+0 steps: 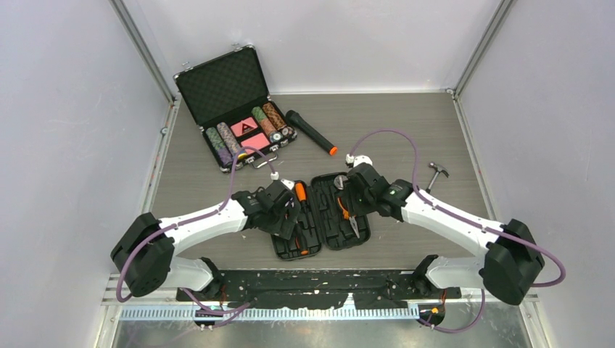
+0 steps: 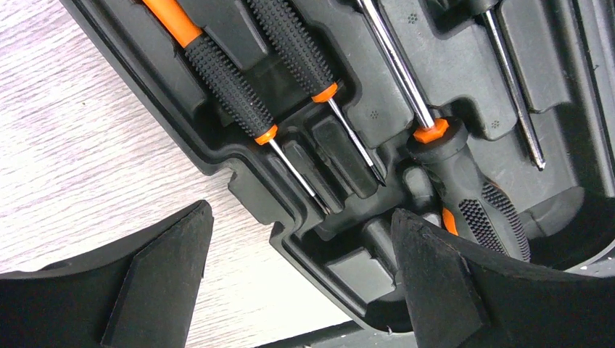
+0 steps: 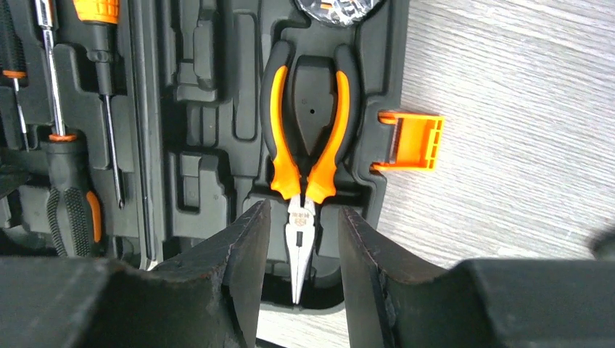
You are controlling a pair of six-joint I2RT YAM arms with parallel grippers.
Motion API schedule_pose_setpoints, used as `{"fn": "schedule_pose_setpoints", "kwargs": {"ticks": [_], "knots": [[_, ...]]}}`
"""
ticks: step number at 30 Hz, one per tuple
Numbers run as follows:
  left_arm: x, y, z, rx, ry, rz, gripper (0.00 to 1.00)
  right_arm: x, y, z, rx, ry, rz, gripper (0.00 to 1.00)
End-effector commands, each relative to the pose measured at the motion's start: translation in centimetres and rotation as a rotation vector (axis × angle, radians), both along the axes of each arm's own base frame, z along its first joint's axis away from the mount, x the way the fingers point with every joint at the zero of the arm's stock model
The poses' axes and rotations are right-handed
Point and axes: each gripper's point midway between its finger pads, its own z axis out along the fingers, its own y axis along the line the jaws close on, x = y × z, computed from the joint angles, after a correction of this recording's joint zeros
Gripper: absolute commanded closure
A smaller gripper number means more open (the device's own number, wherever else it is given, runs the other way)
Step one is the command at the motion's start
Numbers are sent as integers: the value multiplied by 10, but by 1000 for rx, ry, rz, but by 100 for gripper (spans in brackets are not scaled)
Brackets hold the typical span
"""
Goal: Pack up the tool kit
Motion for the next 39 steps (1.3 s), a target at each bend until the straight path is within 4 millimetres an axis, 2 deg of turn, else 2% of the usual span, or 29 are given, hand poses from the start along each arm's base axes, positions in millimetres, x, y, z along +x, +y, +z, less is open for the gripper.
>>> {"fn": "schedule_pose_setpoints", "kwargs": {"ticks": [1, 6, 10, 13, 19, 22, 29, 34, 39], "knots": [[3, -4, 2, -34, -9, 15, 7, 16, 15, 1, 8, -19, 25, 56], [0, -4, -4, -24, 13, 9, 7, 20, 11, -24, -60, 15, -8, 55], [-2, -2, -7, -13, 23, 7, 7, 27, 9, -33, -71, 2, -51, 62], [-3, -1, -9, -6, 27, 6, 7, 29, 23, -29, -19, 0, -11, 64], [-3, 0, -10, -3, 31, 6, 7, 34, 35, -10, -3, -70, 72, 65], [-4, 0, -11, -1, 33, 6, 7, 35, 37, -12, -27, -67, 113, 65], [-4, 1, -9, -2, 29, 5, 7, 17, 31, -49, -82, 63, 141, 73], [-3, 0, -8, -3, 27, 6, 7, -2, 13, -87, -140, 173, 107, 80], [-4, 1, -7, -5, 27, 6, 7, -5, 1, -104, -138, 221, 49, 84]]}}
